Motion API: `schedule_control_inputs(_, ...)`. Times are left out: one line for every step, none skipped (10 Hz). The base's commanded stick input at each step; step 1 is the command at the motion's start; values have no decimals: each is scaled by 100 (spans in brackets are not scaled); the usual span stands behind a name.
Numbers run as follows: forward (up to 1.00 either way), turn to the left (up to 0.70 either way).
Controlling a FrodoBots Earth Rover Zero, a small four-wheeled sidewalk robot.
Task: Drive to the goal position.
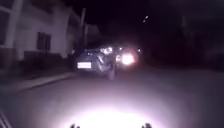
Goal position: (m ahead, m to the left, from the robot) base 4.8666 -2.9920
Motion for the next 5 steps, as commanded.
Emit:
schedule_control_inputs(70, 0)
schedule_control_inputs(70, 0)
schedule_control_inputs(70, 0)
schedule_control_inputs(70, 0)
schedule_control_inputs(70, -1)
